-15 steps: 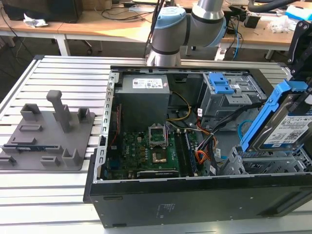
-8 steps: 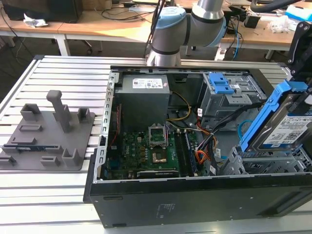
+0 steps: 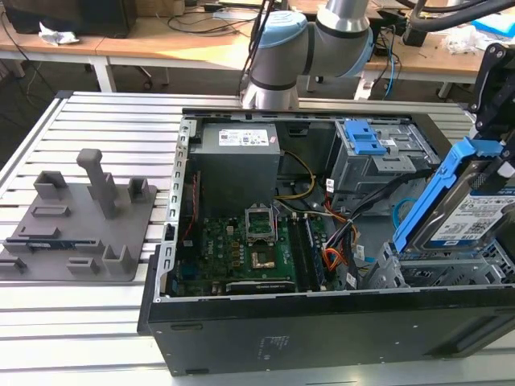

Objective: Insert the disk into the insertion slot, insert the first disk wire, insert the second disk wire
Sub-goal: 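Insert the disk into the insertion slot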

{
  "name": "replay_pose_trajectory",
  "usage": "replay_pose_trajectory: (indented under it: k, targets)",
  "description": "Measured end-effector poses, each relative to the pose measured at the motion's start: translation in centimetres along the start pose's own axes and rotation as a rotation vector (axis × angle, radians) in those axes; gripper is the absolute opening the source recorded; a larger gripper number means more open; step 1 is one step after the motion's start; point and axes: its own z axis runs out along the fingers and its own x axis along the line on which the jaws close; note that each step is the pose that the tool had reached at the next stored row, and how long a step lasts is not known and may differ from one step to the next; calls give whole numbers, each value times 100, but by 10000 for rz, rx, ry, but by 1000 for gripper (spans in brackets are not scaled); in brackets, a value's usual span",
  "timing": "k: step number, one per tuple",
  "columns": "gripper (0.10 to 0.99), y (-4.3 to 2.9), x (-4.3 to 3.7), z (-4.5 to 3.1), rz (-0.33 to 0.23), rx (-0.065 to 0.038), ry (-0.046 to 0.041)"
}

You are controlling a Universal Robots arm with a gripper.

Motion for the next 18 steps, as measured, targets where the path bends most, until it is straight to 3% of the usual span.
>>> replay_pose_trajectory:
  k: [12, 18]
  targets:
    - [365, -20, -3, 175, -1, -69, 2]
    - [365, -39, -5, 376, -1, -80, 3]
